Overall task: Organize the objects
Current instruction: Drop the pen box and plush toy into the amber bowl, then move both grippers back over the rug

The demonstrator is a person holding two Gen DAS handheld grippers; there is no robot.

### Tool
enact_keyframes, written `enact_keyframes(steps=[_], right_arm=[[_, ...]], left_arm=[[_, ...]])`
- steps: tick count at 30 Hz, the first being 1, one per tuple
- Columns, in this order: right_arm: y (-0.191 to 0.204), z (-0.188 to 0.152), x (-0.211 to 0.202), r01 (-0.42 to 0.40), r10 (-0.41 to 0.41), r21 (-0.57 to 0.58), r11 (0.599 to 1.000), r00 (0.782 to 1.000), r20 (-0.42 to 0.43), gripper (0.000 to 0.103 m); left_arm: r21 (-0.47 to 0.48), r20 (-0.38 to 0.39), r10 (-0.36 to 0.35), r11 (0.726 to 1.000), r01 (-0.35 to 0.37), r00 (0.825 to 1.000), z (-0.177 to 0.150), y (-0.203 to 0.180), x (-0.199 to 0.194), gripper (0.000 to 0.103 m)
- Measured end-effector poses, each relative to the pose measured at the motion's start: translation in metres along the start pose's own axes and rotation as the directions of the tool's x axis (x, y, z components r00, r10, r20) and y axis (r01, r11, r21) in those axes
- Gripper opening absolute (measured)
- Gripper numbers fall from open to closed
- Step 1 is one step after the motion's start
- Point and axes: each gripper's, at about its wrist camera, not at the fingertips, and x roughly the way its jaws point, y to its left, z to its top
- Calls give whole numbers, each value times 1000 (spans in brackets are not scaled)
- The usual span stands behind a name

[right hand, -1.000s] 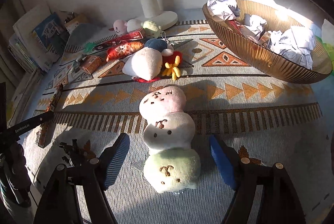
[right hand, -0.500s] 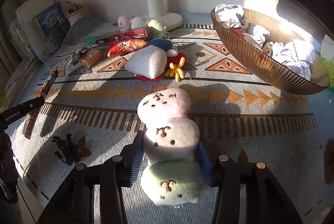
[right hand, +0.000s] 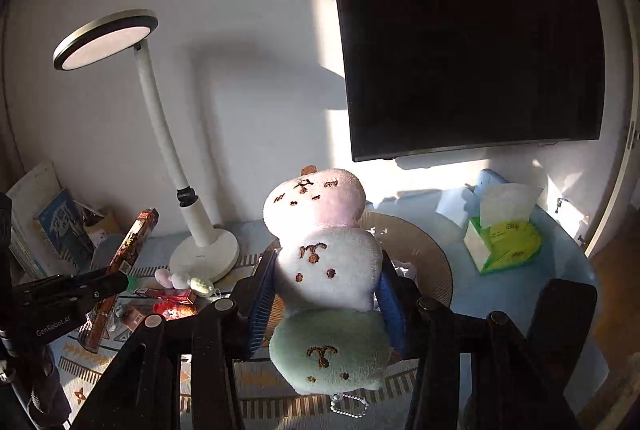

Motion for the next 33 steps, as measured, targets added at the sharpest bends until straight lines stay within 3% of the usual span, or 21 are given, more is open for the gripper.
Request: enact_keyframes(steps=[2,6,13,14,15,16,18,24,31,32,33], right_arm=[[-12,12,12,18,-19,23,1000,1000,6,46],[-30,17,45,28,-26,52,998,999,-40,46],[-39,8,83,-10,15,56,998,996,-93,48],[-38,7,87,-20,25,53,998,994,-103,49],[-39,6,91,-19,25,61,998,994,-111,54],[-41,5,92,-11,18,65,998,993,-114,56],[-44,3,93,-20,28,68,997,993,-117,56],[-40,-3,72,-38,44,63,997,993,-110,56],[16,-14,25,-216,214,-12,976,973,-83,57],[30,-22,23,-250,246,-32,968,965,-96,64],[41,-31,21,-281,274,-42,959,955,-115,74]], left_arm=[[9,-1,-59,998,59,998,18,-23,21,21],[42,-40,-103,994,104,994,35,-62,69,21],[66,-54,-129,989,133,990,35,-91,116,23],[75,-46,-131,988,134,990,35,-94,119,24],[94,-48,-125,987,129,991,34,-97,123,40],[114,-58,-116,986,122,991,34,-100,127,47],[118,-70,-112,986,119,991,33,-99,130,52],[67,-33,-123,990,125,992,27,-77,99,52],[28,92,-62,998,60,994,14,-29,11,52],[16,107,-44,999,42,993,9,-19,-2,54],[-2,125,-21,1000,22,992,2,-8,-16,61]])
